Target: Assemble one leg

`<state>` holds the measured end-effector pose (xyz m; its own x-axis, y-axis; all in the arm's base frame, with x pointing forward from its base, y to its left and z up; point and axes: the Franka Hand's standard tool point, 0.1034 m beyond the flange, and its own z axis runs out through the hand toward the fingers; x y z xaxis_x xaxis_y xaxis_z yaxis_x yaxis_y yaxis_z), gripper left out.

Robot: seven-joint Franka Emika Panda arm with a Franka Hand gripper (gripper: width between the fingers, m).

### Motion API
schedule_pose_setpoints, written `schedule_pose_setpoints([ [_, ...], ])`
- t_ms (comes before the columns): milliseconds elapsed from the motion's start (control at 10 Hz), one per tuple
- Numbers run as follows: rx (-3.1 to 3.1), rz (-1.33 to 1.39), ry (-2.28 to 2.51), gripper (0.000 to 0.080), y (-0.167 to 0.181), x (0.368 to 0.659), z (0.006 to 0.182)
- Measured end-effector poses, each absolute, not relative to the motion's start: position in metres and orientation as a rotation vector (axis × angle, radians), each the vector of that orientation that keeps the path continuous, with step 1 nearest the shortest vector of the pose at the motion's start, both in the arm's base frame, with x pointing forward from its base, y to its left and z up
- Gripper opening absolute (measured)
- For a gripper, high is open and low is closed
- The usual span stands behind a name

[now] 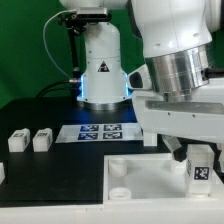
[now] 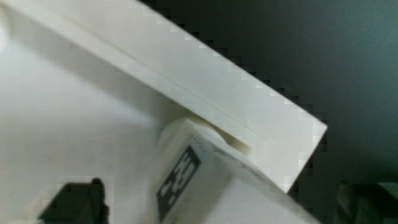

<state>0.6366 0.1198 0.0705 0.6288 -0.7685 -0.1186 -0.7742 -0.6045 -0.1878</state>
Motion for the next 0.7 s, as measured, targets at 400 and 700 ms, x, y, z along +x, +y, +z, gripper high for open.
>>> schedule_pose_setpoints([
  [400, -2.985, -0.075, 0.349, 0.0649, 0.118, 0.647, 0.077],
  [700, -2.957, -0.062, 0.51, 0.0405, 0.118, 0.647, 0.077],
])
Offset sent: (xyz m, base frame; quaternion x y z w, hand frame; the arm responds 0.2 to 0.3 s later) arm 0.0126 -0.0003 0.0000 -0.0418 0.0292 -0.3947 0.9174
